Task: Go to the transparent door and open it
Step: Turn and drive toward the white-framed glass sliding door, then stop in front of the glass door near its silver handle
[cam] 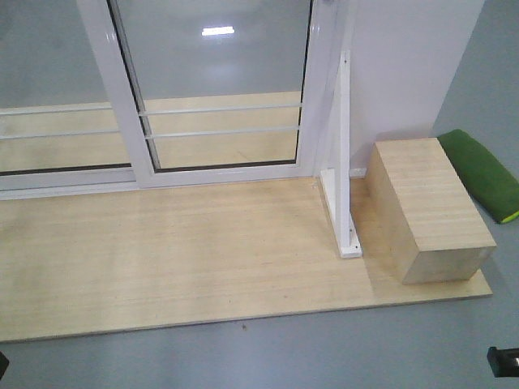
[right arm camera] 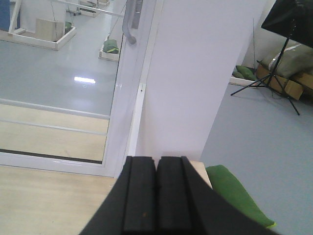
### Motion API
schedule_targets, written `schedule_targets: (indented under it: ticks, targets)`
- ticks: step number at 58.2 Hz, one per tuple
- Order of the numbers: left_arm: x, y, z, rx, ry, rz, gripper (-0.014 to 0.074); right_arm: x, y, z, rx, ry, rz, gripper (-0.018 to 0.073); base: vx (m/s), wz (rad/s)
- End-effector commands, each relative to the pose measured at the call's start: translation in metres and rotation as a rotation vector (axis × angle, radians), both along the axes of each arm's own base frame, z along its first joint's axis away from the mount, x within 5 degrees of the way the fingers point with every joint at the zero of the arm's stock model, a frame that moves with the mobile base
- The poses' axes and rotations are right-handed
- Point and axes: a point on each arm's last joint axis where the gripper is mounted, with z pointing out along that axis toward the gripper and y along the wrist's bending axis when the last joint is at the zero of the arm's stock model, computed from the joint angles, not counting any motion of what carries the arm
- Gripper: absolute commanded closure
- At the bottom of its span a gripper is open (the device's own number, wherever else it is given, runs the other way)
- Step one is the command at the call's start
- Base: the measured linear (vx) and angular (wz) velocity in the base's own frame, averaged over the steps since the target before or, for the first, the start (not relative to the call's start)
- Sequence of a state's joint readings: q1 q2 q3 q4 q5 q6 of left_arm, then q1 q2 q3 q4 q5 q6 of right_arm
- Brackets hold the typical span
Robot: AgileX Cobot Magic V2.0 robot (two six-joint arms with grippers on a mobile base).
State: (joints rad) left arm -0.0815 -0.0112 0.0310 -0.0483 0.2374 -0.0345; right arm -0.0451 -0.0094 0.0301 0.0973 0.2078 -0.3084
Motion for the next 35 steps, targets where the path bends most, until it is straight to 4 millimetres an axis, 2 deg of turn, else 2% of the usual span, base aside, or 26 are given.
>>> schedule_targets:
  ticks: [1,20,35]
  targets:
    - [0.001,0.0002,0.0051,-0.017,-0.078,0.005,0.0603,-0.0003,-0.001,0.007,-0.014,-0.093,-0.013,0.0565,0.51,-0.02]
    - [0.001,0.0002,0.0051,-0.017,-0.078,0.005,0.0603,-0.0003,-0.001,0.0066,-0.014,-0.089,-0.012,0.0565,0.5,-0.04]
    - [0.001,0.0002,0.0051,-0.017,-0.078,0.005,0.0603,-0.0003,-0.001,0.0063,-0.014,-0.085,-0.012,0.0565,0.46,0.12]
